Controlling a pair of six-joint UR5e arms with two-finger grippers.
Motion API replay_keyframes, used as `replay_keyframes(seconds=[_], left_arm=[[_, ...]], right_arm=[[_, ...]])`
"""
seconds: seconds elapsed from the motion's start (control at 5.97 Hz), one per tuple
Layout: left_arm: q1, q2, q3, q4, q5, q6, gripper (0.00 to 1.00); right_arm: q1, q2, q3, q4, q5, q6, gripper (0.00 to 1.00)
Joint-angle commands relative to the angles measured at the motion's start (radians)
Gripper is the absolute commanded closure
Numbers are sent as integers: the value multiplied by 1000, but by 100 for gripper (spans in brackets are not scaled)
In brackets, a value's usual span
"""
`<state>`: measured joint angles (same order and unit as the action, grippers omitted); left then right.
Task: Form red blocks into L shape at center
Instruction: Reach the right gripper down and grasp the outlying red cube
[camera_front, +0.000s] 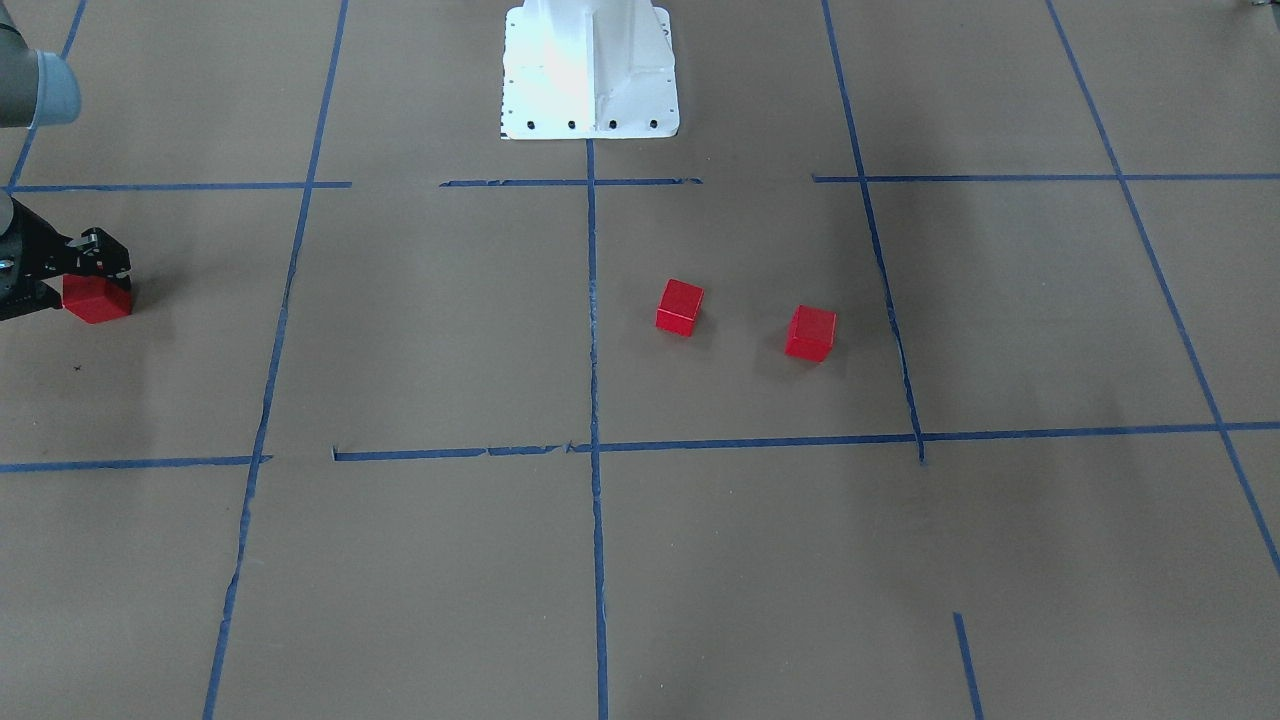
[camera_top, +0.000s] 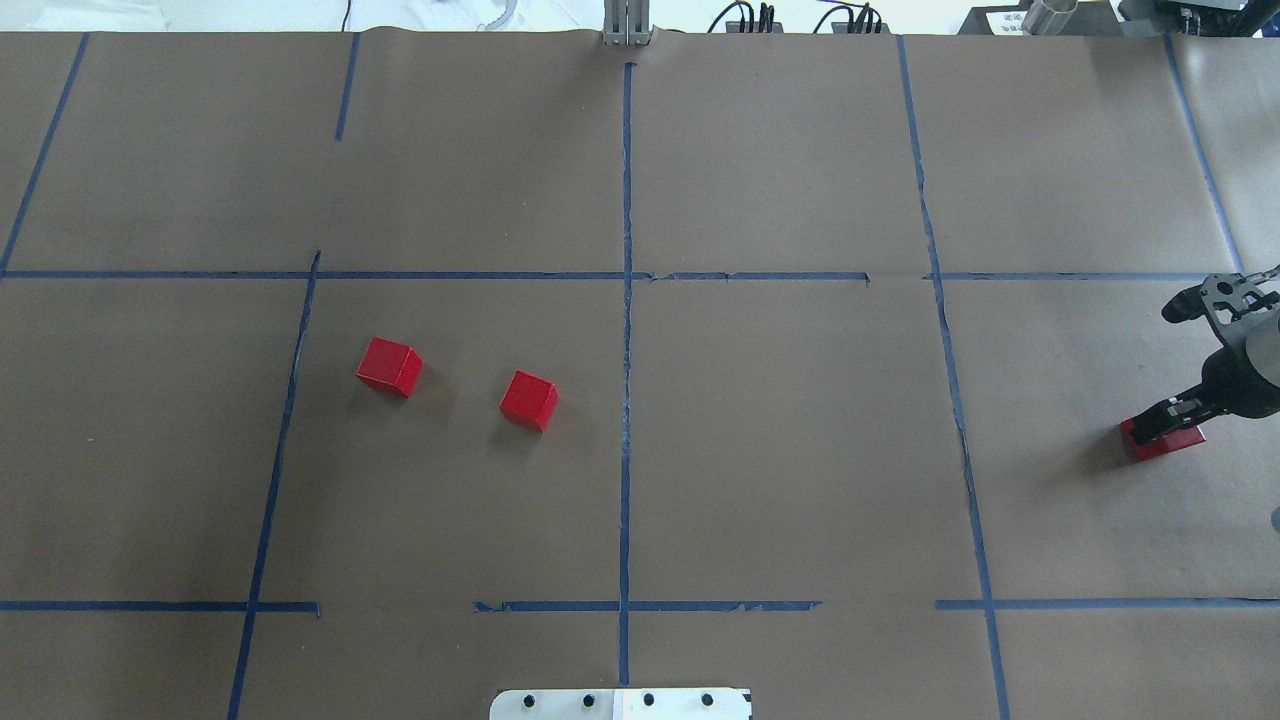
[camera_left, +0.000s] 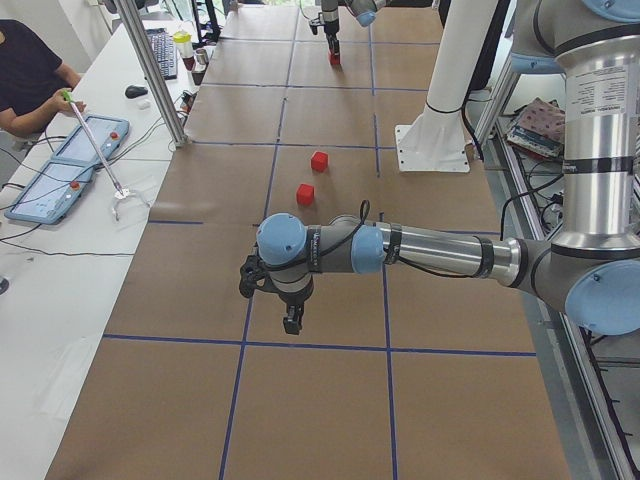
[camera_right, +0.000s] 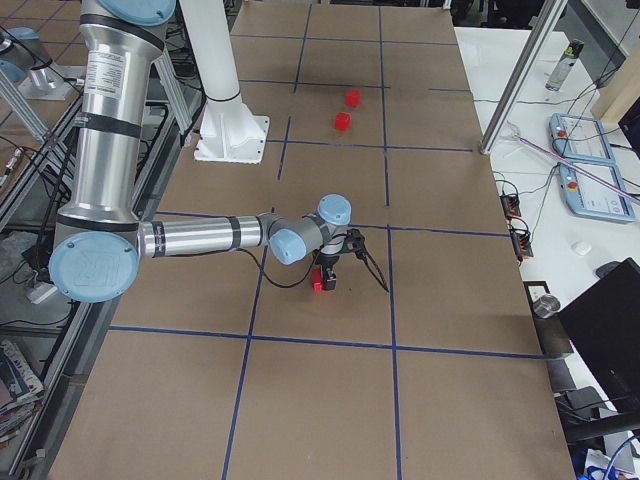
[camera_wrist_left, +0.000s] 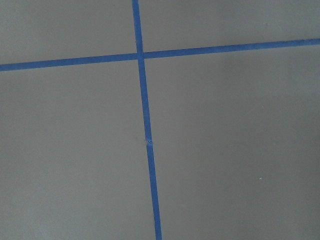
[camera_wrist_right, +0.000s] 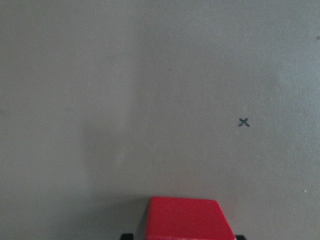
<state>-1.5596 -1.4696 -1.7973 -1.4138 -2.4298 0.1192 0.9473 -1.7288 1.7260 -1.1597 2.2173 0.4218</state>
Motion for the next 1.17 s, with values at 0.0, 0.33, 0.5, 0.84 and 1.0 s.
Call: replay_keyframes(seconds=[0.0,0.33,0.5,0.84,1.0], left_arm=[[0,2,-4,1,0,-1,0],[0,2,-10,1,0,-1,0],[0,2,-10,1,0,0,0],[0,0,-7,-1,2,0,0],[1,0,-7,-2,2,0,0]], right_arm=[[-4,3,7,27,2,0,99],[-5,97,137,-98,33,41,100],[-40,249,186,-297,41,180,100],[-175,440,179,-359,19,325,100],[-270,571,135,-364,-57,463,100]])
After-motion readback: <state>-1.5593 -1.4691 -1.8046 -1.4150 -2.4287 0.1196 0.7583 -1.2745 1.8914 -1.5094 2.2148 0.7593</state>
